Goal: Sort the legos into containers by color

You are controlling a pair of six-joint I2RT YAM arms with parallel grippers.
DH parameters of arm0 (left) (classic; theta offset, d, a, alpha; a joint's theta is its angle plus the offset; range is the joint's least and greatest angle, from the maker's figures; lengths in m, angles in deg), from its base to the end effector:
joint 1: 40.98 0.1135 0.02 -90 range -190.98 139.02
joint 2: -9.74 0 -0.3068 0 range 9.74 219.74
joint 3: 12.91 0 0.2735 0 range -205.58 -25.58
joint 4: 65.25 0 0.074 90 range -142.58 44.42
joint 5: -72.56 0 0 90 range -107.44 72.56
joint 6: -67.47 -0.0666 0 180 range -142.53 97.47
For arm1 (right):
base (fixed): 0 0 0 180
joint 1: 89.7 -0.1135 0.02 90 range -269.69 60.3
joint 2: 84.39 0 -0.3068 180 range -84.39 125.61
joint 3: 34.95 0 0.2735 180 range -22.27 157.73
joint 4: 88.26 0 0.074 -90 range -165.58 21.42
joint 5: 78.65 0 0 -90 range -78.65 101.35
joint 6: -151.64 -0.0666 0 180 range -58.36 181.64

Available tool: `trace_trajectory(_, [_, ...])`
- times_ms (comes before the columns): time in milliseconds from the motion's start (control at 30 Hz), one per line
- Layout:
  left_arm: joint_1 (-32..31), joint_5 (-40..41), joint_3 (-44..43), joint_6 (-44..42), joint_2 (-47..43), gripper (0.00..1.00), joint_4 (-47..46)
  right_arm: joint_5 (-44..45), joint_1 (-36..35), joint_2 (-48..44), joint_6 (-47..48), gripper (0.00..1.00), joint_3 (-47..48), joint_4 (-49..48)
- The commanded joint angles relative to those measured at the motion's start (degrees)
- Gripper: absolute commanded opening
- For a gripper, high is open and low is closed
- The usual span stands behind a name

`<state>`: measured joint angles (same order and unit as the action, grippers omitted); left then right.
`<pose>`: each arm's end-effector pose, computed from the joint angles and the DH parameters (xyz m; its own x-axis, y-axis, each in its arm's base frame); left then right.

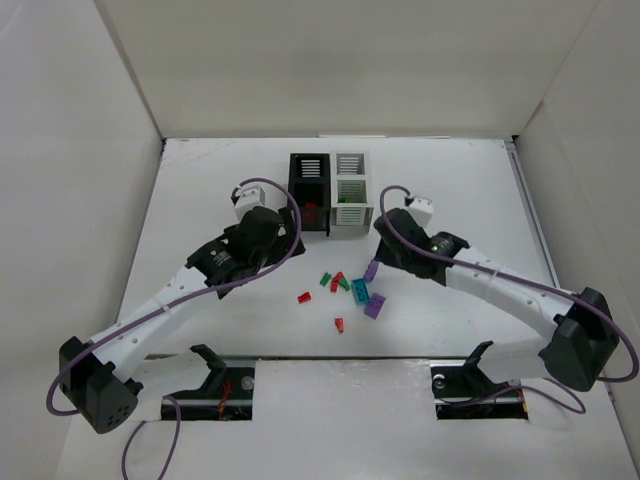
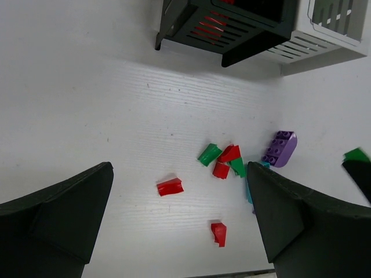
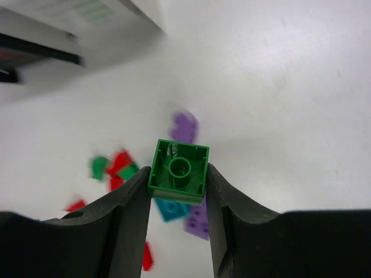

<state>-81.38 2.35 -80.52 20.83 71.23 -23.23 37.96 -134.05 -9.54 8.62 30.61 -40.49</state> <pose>0.2097 -0.1489 0.3321 -0.6000 -0.3377 -0.7253 -0.0151 0.9111 -0.4118 0.2228 0.1760 0.2534 -0.7211 0.2938 -0.6274 0.2082 0.9557 0.2083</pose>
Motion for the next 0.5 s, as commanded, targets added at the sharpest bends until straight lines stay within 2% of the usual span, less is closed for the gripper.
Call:
trace_trajectory(0, [0.67, -2.12, 1.49, -1.34, -1.47, 1.0, -1.75, 4.41, -0.64, 1.69, 10.02, 0.33, 10.62, -5.55])
trace_trajectory(200, [0.68, -5.45, 3.7, -3.62, -0.86, 1.0, -5.87, 1.27, 0.85, 13.2, 21.45, 0.33, 26.45, -12.67])
trace_trajectory(300, [0.68, -6.86, 3.7, -6.07, 0.29, 1.0, -7.19, -2.94, 2.96, 18.3, 23.57, 0.33, 30.43, -14.52])
trace_trajectory(467, [0.68, -8.1, 3.7, -8.55, 1.35, 1.0, -8.25, -4.99, 5.24, 23.76, 25.77, 0.33, 36.57, -16.9])
